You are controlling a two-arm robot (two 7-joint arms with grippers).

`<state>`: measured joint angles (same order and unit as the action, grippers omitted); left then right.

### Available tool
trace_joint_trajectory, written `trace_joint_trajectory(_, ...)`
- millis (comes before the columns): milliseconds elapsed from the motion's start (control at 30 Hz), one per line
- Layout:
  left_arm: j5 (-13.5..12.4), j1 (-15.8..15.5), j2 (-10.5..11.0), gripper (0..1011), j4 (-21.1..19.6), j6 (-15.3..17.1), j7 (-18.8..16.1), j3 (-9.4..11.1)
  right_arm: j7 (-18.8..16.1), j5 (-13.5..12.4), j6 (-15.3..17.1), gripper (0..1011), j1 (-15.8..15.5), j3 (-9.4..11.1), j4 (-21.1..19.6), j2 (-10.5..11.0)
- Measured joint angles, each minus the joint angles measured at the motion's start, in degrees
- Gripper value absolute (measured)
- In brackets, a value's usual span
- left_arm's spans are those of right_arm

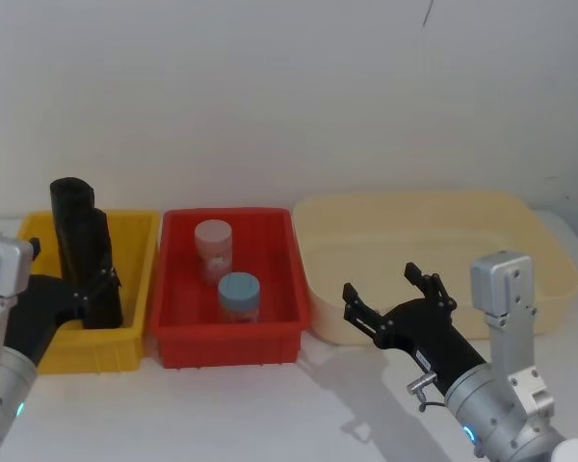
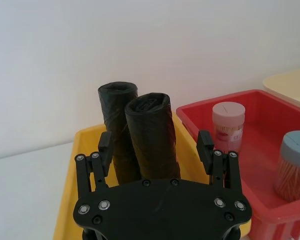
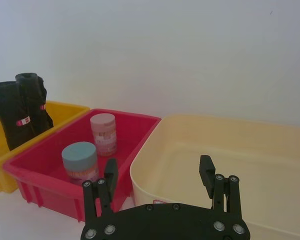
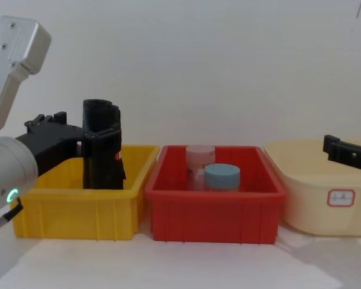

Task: Pick up the garbage bag with the one hand and transfer it to the other hand.

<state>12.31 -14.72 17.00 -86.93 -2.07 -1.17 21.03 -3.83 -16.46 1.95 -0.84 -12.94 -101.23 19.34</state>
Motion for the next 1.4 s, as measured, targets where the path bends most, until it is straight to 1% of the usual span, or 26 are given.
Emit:
trace_joint_trajectory(433, 0.47, -3.26, -1.58, 1001, 5.02, -0.51, 2.32, -0.23, 0.0, 0.0, 0.0, 1000, 0.0, 0.0, 0.0, 0.0)
trace_joint_trajectory(833, 2.0, -6.82, -3.77, 1001, 11.16, -2.26, 6.0, -0.42, 0.0, 0.0, 0.0, 1000, 0.0, 0.0, 0.0, 0.0)
trace_joint_trajectory(1133, 2.81, -8.8, -4.94, 1001, 14.43, -3.52, 7.99, -0.81, 0.0, 0.0, 0.0, 1000, 0.0, 0.0, 0.0, 0.0)
trace_joint_trajectory(1267, 3.0, -9.4, -5.33, 945, 15.46, -4.03, 8.46, -1.08, 0.0, 0.0, 0.0, 1000, 0.0, 0.0, 0.0, 0.0)
trace_joint_trajectory(1300, 3.05, -9.6, -5.47, 898, 15.79, -4.23, 8.6, -1.2, 0.0, 0.0, 0.0, 1000, 0.0, 0.0, 0.0, 0.0)
trace_joint_trajectory(1400, 3.12, -9.89, -5.68, 840, 16.23, -4.58, 8.81, -1.4, 0.0, 0.0, 0.0, 1000, 0.0, 0.0, 0.0, 0.0)
